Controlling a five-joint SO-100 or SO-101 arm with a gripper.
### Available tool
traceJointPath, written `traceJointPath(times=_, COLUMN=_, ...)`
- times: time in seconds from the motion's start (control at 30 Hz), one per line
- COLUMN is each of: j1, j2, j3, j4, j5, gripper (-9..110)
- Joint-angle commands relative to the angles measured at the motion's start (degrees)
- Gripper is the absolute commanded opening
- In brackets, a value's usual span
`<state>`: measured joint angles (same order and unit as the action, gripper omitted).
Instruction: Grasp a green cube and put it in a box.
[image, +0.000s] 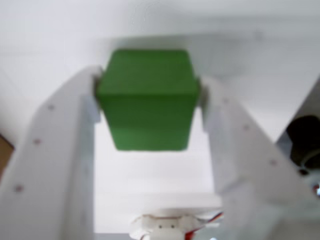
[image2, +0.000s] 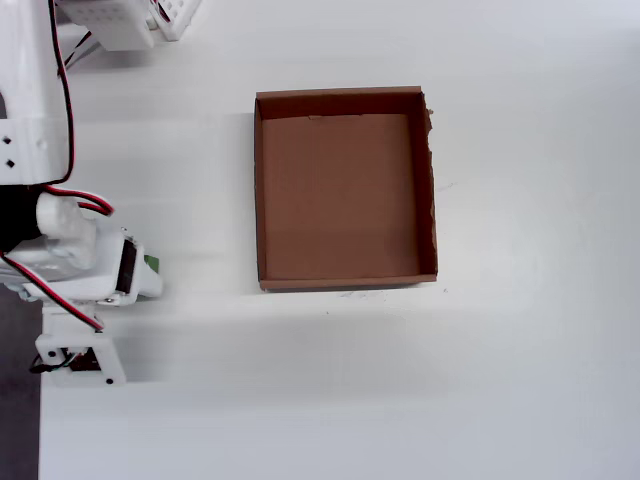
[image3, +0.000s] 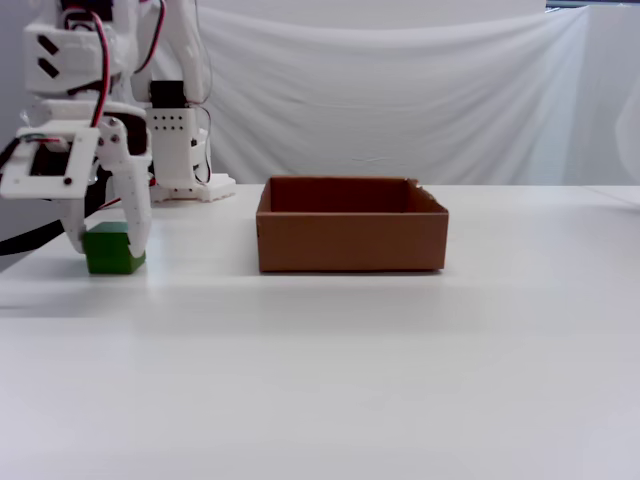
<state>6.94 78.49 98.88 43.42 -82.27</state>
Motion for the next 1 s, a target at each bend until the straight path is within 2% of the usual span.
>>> traceJointPath(times=0.0, j1=-1.0, j2=0.8, j3=-0.2, j4=-0.6, j5=-0.7, gripper=19)
traceJointPath(times=0.67, j1=-1.1, j2=0.7, j3=-0.1, j4=0.0, j5=-1.1, gripper=16)
traceJointPath(times=0.97, j1=-1.8, j2=1.0, j3=-9.8, j4=11.2, j5=-0.6, gripper=15)
